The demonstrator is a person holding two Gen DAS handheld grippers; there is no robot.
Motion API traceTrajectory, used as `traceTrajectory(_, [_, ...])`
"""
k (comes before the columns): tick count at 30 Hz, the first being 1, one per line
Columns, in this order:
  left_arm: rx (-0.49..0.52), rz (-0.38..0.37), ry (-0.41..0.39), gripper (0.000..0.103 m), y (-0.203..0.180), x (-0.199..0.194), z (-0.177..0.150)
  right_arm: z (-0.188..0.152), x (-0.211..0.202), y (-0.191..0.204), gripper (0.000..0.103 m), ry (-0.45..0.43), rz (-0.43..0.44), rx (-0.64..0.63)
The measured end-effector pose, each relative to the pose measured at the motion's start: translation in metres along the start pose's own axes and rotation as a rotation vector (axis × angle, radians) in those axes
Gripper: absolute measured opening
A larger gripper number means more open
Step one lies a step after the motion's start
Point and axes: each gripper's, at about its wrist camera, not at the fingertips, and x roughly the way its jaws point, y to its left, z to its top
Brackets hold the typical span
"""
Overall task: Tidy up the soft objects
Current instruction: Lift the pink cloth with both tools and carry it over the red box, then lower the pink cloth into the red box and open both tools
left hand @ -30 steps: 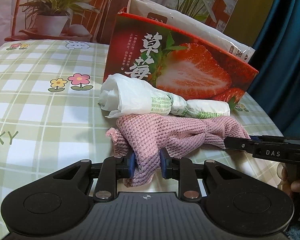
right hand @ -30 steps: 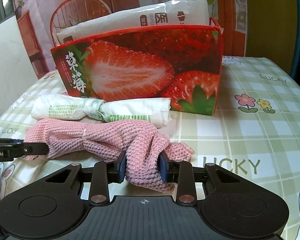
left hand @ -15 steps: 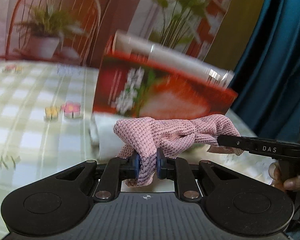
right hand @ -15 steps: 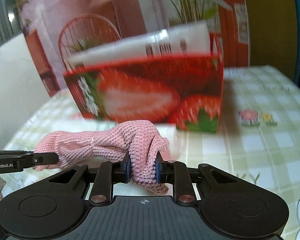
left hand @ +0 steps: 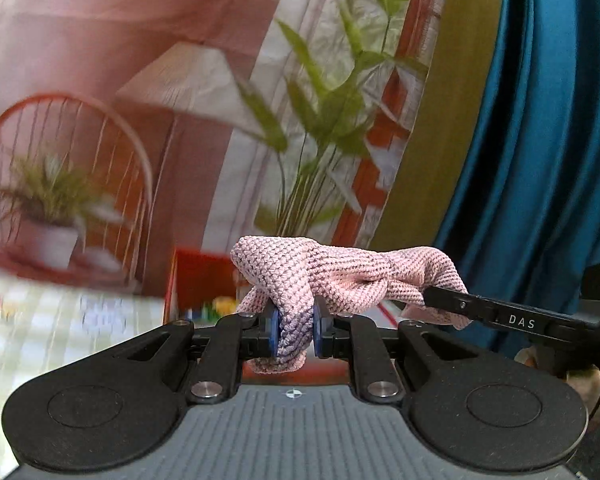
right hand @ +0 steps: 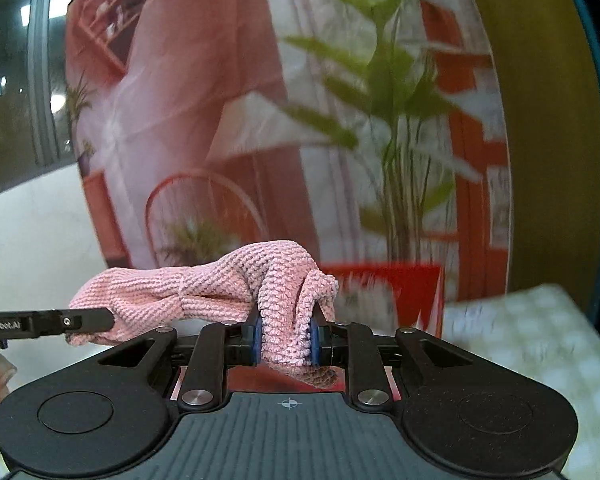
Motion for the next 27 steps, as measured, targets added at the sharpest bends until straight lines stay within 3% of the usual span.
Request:
traceTrajectory(6, [-0.007, 0.02, 0.041, 0.017, 0.007, 0.06, 0.035, 0.028, 0.052, -0.025, 0.019, 0.011, -0.048, 0.088])
traceTrajectory(11, [-0.027, 0.045, 0.125, 0.017, 0.025, 0.107, 0.039, 0.03, 0.095, -0.058, 0.019, 0.107, -0.092, 0.241])
traceTrajectory(20, [-0.079, 0.083, 0.247, 0.017, 0.056, 0.164, 0.022, 0.02, 0.148, -0.075, 0.021, 0.259, -0.14, 0.196])
traceTrajectory(23, [-0.06, 0.09, 0.267, 0.019, 0.057, 0.169, 0.018, 0.018, 0.157, -0.077, 0.027, 0.292, -0.158, 0.174])
traceTrajectory(26, [-0.029, 0.087, 0.271, 0.039, 0.055, 0.169, 0.017, 0.017, 0.161, -0.074, 0.039, 0.299, -0.181, 0.125])
traceTrajectory(27, [-0.018, 0.091, 0.272, 0.051, 0.053, 0.169, 0.016, 0.017, 0.161, -0.072, 0.046, 0.298, -0.183, 0.108])
